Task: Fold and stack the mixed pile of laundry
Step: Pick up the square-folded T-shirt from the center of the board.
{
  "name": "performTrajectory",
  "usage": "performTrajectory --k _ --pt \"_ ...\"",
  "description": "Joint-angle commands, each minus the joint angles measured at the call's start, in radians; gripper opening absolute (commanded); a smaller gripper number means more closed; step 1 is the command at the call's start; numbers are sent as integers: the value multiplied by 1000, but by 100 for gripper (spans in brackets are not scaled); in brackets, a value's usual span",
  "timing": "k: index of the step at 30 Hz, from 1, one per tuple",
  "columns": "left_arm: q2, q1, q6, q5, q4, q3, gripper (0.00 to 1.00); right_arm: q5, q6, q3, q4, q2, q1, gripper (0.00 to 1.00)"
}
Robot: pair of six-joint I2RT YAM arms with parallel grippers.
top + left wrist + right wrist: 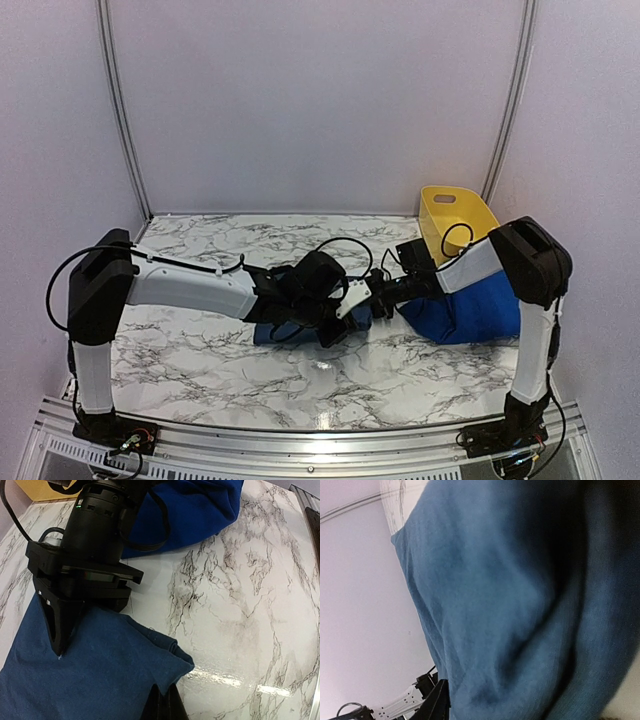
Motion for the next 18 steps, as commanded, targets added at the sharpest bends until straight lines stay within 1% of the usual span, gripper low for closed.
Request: performTrajectory --k 1,2,3,4,6,7,8,9,10,12,15,18 --pt "-52 -8 -12 10 19 -9 0 28 -50 69 -42 42 5 19" --pt "-56 -7 -18 0 20 -8 4 30 -75 78 -70 42 5 9" --pt "-62 -7 -29 -6 17 -8 10 38 -108 91 -112 37 5 1" --pt "-73 -5 -43 -16 14 -10 20 52 -155 107 -165 26 5 0" --pt "-109 -5 -85 -58 3 -20 48 99 -271 152 -308 -5 5 0" --pt "-138 -4 -106 -73 -4 -29 65 125 -328 176 -376 -30 5 0" --pt "-167 -2 -140 -101 -9 -42 80 150 -384 197 -435 -48 4 0" --pt "-196 0 -176 -124 -10 -57 94 173 -439 214 -488 -64 5 0" --pt "-224 5 -218 -142 -10 -73 98 193 -486 226 -534 -81 4 0" --pt "-278 21 -303 -164 -15 -105 99 217 -582 239 -609 -113 0 0" --pt "-351 46 -419 -191 -34 -155 99 265 -681 257 -695 -173 -10 0" --pt "-419 64 -507 -225 -61 -207 99 329 -787 313 -802 -213 -18 0"
